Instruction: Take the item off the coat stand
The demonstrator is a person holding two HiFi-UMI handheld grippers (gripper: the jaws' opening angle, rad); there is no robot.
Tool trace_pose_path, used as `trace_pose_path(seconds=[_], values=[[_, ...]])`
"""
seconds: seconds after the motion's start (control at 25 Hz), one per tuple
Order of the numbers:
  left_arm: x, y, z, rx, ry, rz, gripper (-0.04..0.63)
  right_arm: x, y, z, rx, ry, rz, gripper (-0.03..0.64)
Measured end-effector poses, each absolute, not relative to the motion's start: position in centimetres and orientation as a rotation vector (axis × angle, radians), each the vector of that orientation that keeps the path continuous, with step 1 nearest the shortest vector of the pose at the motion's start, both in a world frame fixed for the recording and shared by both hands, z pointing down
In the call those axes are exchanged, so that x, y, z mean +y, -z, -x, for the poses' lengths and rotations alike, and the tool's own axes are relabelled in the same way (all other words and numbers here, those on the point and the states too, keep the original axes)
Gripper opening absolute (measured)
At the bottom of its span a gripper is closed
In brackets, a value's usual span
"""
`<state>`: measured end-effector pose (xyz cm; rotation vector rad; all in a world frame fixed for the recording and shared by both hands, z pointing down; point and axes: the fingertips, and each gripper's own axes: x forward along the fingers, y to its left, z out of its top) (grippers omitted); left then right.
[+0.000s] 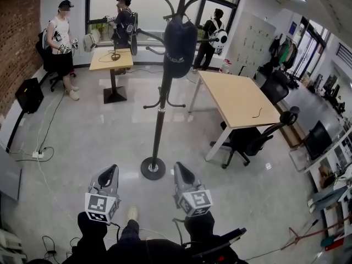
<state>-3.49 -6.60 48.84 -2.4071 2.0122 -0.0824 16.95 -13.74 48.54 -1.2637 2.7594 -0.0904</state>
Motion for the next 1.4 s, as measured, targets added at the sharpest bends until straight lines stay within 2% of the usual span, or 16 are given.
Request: trace_pose_path(seconds=[0.72, 1.4], values=[[-20.6, -47.9, 9.6, 1.883, 0.039, 2.514, 0.003, -25.1, -46.4, -11.6, 2.687, 0.039, 1.403, 0.002], [-28.9, -48.5, 11.1, 1.677, -0.005, 2.697, 0.003, -29.6, -45.8, -11.7, 2.535, 0.004, 1.67, 0.002]])
